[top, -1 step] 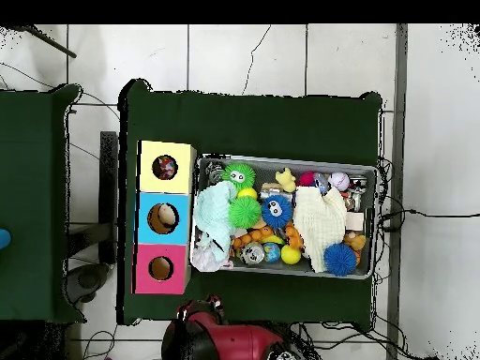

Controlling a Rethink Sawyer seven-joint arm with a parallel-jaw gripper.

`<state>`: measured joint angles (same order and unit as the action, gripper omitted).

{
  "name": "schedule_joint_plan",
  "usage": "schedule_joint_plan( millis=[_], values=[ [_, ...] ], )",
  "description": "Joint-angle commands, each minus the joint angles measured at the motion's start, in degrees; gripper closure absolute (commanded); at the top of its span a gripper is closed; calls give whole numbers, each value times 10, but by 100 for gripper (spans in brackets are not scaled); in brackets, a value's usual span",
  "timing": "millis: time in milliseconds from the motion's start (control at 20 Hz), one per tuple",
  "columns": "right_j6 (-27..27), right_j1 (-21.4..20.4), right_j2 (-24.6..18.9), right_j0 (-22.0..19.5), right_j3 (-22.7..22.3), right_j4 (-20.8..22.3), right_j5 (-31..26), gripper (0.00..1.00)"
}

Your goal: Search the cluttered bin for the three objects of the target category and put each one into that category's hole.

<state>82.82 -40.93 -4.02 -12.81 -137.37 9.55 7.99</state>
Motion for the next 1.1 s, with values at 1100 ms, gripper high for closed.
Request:
schedule_joint_plan(
  millis=[1100],
  values=[
    [140, 133, 12, 21, 94, -43, 130, 0]
  ],
)
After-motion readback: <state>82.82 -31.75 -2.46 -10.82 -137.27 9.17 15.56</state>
